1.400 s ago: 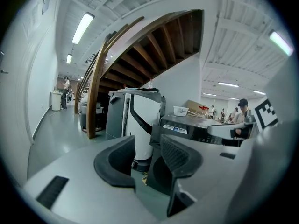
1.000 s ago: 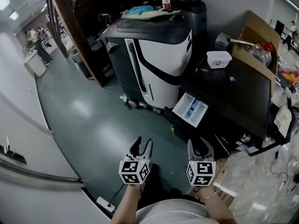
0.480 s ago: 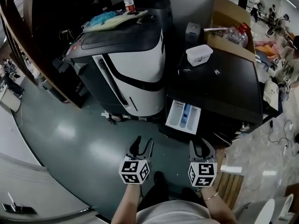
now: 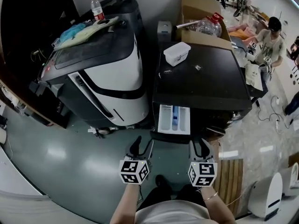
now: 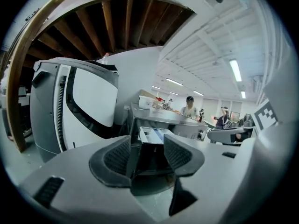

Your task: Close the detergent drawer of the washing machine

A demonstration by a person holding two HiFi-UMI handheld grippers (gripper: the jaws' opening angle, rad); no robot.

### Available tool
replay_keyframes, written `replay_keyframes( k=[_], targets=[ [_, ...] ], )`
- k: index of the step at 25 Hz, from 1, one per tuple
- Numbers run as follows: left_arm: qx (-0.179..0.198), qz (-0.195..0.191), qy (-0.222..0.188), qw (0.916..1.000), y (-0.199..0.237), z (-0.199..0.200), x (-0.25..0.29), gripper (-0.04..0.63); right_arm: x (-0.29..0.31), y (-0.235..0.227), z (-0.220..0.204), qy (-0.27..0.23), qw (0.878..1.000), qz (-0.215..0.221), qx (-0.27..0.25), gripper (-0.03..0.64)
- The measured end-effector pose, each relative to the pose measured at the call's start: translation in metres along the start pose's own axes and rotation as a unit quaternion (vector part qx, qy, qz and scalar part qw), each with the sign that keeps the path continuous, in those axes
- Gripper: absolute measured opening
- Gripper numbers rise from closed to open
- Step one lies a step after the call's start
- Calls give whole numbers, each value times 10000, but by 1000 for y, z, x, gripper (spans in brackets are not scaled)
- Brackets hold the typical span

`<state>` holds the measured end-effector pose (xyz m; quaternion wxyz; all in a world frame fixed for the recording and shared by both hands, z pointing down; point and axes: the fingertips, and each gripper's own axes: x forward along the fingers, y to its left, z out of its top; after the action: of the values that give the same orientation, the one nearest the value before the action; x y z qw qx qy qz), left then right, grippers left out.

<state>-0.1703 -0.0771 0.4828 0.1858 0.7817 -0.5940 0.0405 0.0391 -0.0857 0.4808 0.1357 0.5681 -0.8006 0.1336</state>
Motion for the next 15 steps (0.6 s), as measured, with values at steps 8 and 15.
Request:
replay_keyframes(
  k=[8,15],
  targets=[
    [131,-353,240,9990,-6,-9,19,198,-12,-8,-16,176,9992,-288,205,126],
    [250,-408,317,9984,-6,-13,24,198,-9,-8,-22,216,9990,-305,256,126]
  ],
)
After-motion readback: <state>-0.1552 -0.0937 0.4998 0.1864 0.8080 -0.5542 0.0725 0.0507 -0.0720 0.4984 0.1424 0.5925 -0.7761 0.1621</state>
